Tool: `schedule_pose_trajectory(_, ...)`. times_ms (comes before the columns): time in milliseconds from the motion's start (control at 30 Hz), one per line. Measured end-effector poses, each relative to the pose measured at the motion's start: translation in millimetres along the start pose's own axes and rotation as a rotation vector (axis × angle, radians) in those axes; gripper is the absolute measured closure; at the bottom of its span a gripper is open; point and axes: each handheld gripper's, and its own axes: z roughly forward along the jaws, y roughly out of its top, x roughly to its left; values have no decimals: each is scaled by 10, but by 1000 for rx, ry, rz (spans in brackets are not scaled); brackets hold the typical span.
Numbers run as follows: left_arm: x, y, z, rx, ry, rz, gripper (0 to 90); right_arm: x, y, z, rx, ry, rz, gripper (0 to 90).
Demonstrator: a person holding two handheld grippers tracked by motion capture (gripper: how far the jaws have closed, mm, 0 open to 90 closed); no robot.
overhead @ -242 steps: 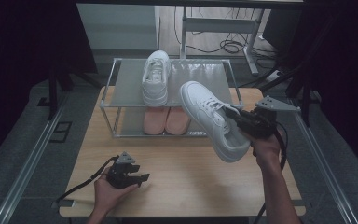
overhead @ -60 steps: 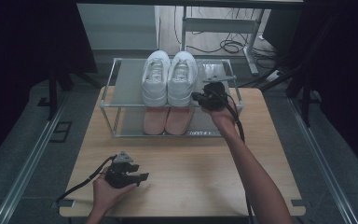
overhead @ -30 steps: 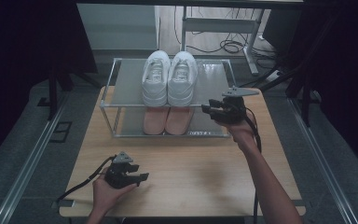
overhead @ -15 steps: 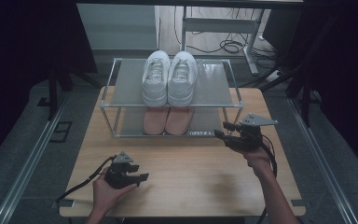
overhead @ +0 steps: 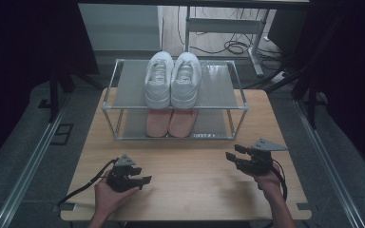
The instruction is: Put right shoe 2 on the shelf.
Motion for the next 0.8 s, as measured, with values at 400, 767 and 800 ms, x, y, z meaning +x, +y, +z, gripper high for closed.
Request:
schedule_pose_trajectory(400,8,-6,-4,-9,6,-3,426,-64,-213,88,52,-17,11,457)
schedule_pose_trajectory(767,12,-6,-21,-15,7,-2,425,-22,-216,73,55,-22,-5,451)
schedule_pose_trajectory(800,13,-6,-22,-15,8,-2,424,-19,-219,80,60,-24,-13,445)
